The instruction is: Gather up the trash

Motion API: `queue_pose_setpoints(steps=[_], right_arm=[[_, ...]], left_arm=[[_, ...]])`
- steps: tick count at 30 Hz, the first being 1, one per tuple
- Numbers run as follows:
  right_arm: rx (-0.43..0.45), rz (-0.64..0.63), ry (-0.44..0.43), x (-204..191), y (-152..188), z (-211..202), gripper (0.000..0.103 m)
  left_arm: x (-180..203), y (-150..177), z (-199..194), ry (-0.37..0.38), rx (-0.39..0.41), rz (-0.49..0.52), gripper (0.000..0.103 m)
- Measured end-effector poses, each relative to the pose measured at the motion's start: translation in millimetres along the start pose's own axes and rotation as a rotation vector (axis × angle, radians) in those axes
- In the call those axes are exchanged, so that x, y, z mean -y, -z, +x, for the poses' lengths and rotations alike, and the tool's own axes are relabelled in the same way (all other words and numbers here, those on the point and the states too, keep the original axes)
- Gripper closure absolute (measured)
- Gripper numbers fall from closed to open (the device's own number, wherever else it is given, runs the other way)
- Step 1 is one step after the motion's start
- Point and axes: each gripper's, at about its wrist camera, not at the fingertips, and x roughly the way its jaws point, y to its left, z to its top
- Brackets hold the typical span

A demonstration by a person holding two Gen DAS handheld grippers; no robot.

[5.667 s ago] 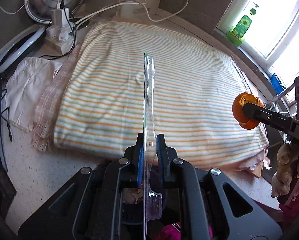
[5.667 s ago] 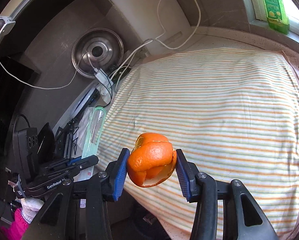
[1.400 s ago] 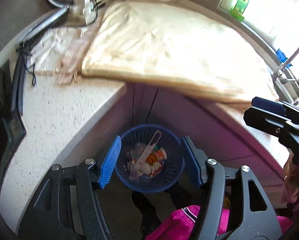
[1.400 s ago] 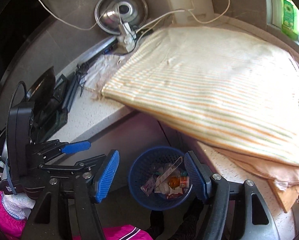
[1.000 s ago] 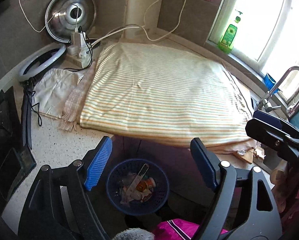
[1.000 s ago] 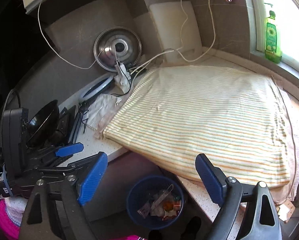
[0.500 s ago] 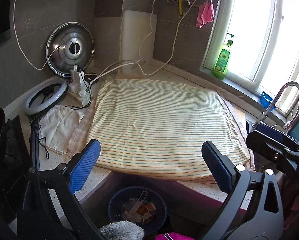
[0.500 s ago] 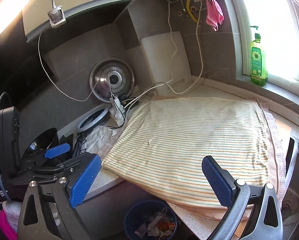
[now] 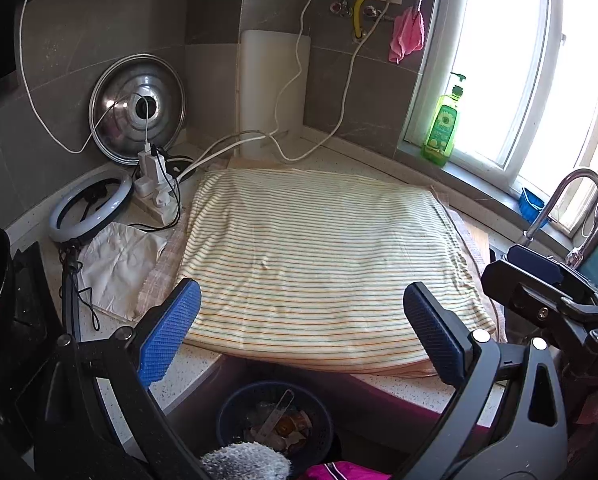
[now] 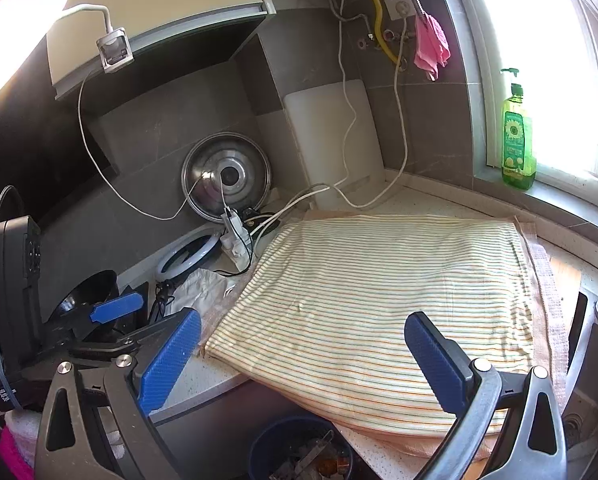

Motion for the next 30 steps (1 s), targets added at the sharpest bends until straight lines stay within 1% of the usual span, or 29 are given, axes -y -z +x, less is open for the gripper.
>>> queue_pose_setpoints(steps=[10,23,27,30], right_arm=[[-0.012,0.007,0.004,1.7,-0.1,4.0,0.0],[-0.021,0.017,0.018,3.3,2.5,6.2,0.0],[-0.03,0.016,0.025,3.1,3.7,8.2,0.0],[-0.034,0.016,0.024,3.1,4.6,9.0,0.0]], left_arm=[[0.4,-3.8,-0.1,-0.006,0.001,-0.002,0.0],[2.9,1.9,1.2,-0.003,-0.011,-0.014,0.0],[3.8,4.1,-1.7,-0.006,0.013,-0.011,0.0],[3.5,4.4,-0.8,-0.011,0.01,-0.002,0.0]])
